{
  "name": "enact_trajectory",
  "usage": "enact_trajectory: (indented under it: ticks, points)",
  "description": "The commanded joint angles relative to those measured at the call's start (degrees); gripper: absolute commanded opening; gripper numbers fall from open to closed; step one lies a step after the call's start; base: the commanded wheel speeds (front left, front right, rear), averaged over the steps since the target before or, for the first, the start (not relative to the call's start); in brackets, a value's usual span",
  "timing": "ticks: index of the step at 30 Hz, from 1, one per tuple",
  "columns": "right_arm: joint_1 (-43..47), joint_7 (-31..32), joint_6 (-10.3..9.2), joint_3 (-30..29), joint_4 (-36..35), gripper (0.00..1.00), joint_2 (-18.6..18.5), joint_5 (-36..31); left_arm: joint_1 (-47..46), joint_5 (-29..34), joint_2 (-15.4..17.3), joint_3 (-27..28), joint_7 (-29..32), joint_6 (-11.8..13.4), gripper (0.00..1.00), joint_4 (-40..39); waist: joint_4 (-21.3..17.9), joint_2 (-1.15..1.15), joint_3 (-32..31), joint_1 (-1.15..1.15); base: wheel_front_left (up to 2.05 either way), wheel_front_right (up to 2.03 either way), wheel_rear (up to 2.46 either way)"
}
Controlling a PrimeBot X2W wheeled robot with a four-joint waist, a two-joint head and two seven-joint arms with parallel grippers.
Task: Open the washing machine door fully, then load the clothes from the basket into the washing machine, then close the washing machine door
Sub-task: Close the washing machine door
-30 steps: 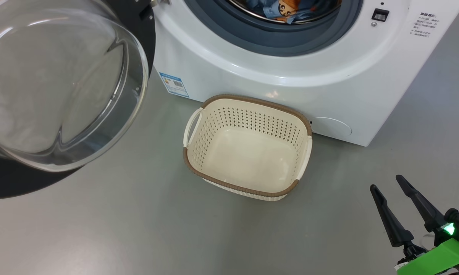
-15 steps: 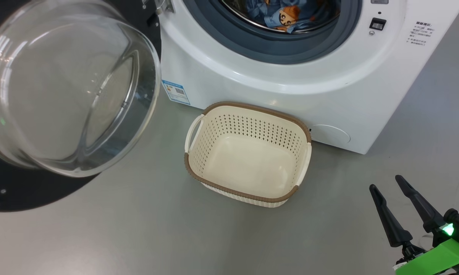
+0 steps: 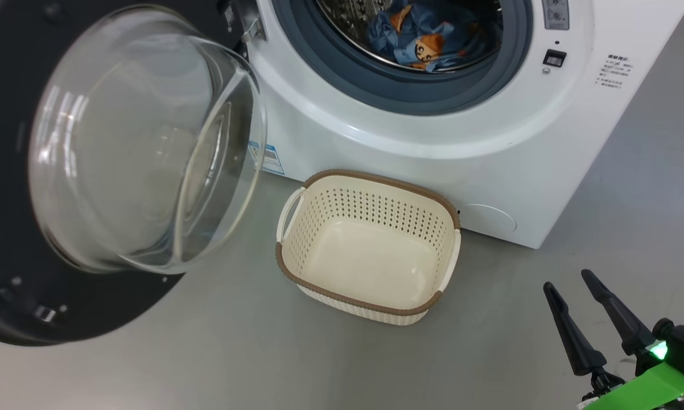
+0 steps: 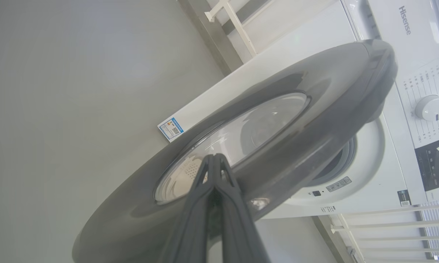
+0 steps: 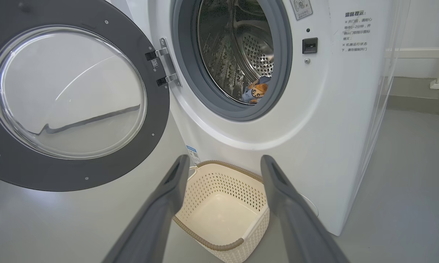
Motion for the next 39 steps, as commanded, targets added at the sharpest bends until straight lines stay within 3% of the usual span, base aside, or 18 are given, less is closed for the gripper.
enact_trajectory:
  ticks: [1, 11, 21, 29, 39]
  points:
    - [1.0, -0.28, 0.16, 0.76, -1.12, 1.0, -0.7, -0.43, 0.09, -1.18, 2.36, 0.77, 1.51, -0.51, 0.0, -2.78, -0.03, 0.0, -0.47, 0.0, 0.0, 0.0, 0.0]
    - [2.34, -0.28, 0.16, -0.46, -1.11, 1.0, -0.07, -0.58, 4.45, -4.76, 1.7, -1.37, 7.82, -1.34, 0.0, -12.71, -0.55, 0.0, -1.91, 0.0, 0.0, 0.0, 0.0]
    - [2.37, -0.28, 0.16, -0.94, -1.09, 1.0, 0.99, -0.72, 4.59, -7.06, -0.65, -7.37, 11.93, -1.64, 0.0, -23.09, -3.56, 0.0, -2.34, 0.0, 0.0, 0.0, 0.0]
    - [2.27, -0.28, 0.16, -2.27, -0.99, 1.0, 1.79, -0.78, 0.99, -6.76, -3.47, -13.02, 11.72, -1.66, 0.0, -27.57, -7.29, 0.0, -2.58, 0.0, 0.0, 0.0, 0.0]
    - [2.21, -0.28, 0.16, -3.46, -0.96, 1.0, 2.92, -0.96, -5.58, -2.71, -9.07, -22.06, 7.44, -1.66, 0.0, -26.38, -12.11, 0.0, -2.47, 0.0, 0.0, 0.0, 0.0]
